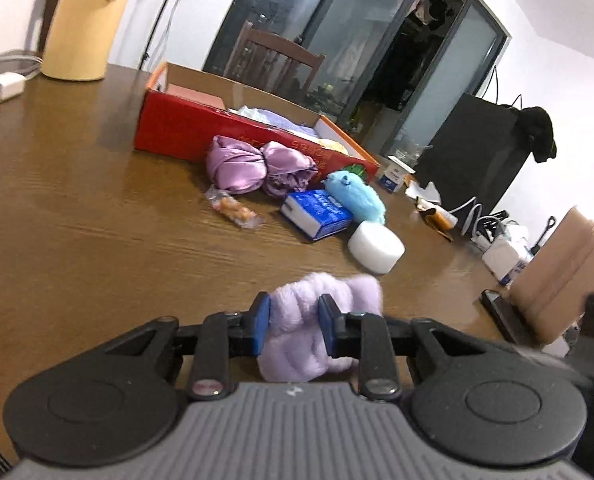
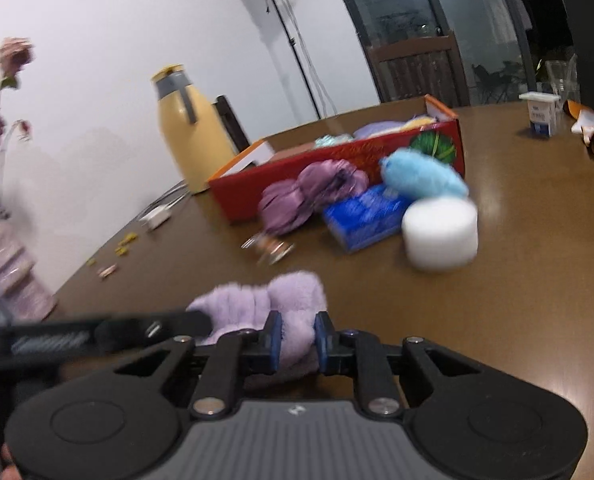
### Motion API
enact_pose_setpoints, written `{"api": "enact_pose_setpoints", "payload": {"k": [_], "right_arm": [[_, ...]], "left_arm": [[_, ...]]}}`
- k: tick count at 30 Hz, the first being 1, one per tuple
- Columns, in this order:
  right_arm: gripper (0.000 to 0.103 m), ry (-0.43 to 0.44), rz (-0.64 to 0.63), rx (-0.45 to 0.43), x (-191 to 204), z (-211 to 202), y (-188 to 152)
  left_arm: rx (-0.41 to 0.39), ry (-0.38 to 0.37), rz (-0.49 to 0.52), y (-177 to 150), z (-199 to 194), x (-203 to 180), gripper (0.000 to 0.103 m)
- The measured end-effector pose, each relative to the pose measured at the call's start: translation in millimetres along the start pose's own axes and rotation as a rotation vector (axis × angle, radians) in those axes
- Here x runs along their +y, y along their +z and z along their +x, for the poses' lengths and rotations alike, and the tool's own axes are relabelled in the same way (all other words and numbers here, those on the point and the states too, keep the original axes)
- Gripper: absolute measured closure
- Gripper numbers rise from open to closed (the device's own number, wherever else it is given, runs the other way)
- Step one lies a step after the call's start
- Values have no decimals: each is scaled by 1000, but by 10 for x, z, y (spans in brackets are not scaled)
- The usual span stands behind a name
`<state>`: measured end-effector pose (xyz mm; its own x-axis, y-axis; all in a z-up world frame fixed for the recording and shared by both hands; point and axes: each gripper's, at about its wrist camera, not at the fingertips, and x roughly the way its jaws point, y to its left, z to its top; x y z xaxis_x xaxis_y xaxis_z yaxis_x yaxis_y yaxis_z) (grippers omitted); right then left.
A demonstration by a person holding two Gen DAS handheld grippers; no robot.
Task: Organize soft objects
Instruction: 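Grasp the lavender fuzzy towel with both grippers, then carry the lavender towel into the box and open the grippers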
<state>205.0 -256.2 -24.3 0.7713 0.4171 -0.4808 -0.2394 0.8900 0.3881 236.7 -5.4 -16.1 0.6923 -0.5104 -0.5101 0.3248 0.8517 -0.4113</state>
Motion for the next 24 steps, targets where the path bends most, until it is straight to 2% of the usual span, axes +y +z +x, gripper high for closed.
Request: {"api": "enact_pose_setpoints", "payload": {"k": [2, 4, 6, 9, 12, 15, 18, 20, 21, 22, 24], "right_arm": [[85, 9, -29, -10, 98, -135, -67], [83, -9, -42, -42, 114, -253, -58], [79, -17, -19, -51, 64, -296, -20], [66, 10, 58, -54, -40, -266, 12], [64, 33, 102, -63, -71, -190, 7], [57, 19, 101, -55, -54, -69, 14], [57, 7, 105, -30, -74, 63, 7], [58, 9, 111, -5, -93, 144, -16], [67, 20, 111, 4, -102, 173, -24], [77, 36, 106, 13, -102, 201, -25], [81, 39, 91, 14, -79, 226, 5]], "left_arm": [[-10, 8, -18, -30, -72, 31, 72], [-25, 9, -50, -31, -160, 104, 51], [-54, 13, -85, -22, -255, 174, 47], [-57, 13, -118, 1, -312, 241, 44], [-34, -8, -110, -14, -275, 198, 44], [-12, -32, -87, -32, -184, 123, 44], [7, -43, -85, -58, -83, 113, 45], [30, -45, -95, -81, -13, 142, 57], [41, -41, -96, -85, 21, 158, 67], [40, -38, -95, -82, 38, 175, 68], [39, -50, -104, -33, 60, 206, 71]]}}
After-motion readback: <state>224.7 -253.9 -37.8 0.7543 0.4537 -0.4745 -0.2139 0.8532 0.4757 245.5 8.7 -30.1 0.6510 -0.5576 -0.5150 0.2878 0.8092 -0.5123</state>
